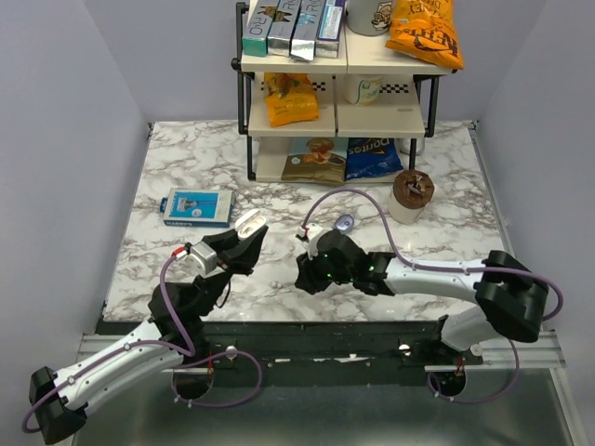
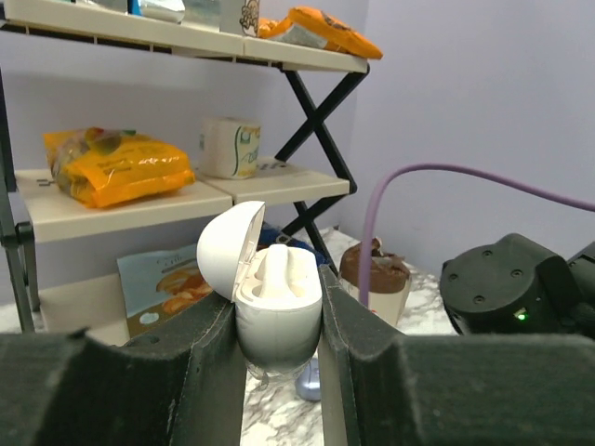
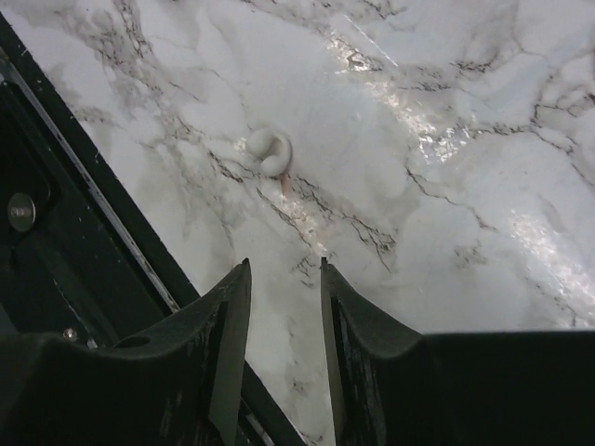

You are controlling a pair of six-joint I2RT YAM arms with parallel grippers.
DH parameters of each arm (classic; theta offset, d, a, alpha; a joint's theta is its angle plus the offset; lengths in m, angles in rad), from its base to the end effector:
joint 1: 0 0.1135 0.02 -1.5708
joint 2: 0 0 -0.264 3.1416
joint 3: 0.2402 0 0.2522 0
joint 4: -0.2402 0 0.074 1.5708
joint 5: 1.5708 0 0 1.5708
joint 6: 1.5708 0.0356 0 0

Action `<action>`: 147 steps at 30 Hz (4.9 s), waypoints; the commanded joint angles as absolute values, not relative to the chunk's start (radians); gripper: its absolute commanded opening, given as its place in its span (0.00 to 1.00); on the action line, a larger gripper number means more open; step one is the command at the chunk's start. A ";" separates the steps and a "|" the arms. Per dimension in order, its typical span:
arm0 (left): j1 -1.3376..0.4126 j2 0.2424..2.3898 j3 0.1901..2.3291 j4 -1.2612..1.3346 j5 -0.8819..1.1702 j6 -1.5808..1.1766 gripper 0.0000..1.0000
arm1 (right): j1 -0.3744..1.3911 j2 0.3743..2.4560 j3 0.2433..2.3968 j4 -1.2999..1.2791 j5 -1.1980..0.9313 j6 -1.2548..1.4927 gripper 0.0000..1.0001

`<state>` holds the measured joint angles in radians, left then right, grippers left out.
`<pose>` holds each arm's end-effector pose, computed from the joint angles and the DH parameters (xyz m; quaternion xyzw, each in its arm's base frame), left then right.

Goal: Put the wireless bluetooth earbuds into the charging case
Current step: Pick up the earbud from the center of the board, then place the earbud in the charging case.

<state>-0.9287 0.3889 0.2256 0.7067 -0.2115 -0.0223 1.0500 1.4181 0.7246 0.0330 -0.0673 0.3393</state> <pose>0.0780 -0.0919 0.2892 0.1313 0.4796 -0.3504 0.7937 0.1437 0.2554 0.1968 -0.3262 0.8365 0.3044 0.3182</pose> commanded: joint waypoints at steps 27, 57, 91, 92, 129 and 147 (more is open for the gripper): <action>-0.928 0.265 0.206 0.538 -0.265 -0.014 0.00 | 1.014 1.832 0.999 0.084 -0.173 0.407 0.37; -0.928 0.262 0.204 0.517 -0.258 -0.034 0.00 | 1.015 1.908 1.084 -0.078 -0.259 0.411 0.42; -0.931 0.270 0.206 0.511 -0.258 -0.046 0.00 | 1.017 1.839 1.032 -0.087 -0.236 0.454 0.01; -0.931 0.273 0.206 0.511 -0.261 -0.046 0.00 | 1.017 1.832 1.029 -0.087 -0.229 0.454 0.01; -0.792 0.992 0.363 1.192 0.355 -0.327 0.00 | 0.793 0.647 0.821 -0.333 -0.100 0.074 0.01; -0.739 1.301 0.552 1.399 0.879 -0.666 0.00 | 0.879 0.583 0.834 -0.273 -0.205 -0.057 0.01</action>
<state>-0.7452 1.2976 0.5163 1.2743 0.7532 -0.6239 0.8696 0.5919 0.8104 -0.2909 -0.1280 -0.0177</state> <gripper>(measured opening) 0.374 0.014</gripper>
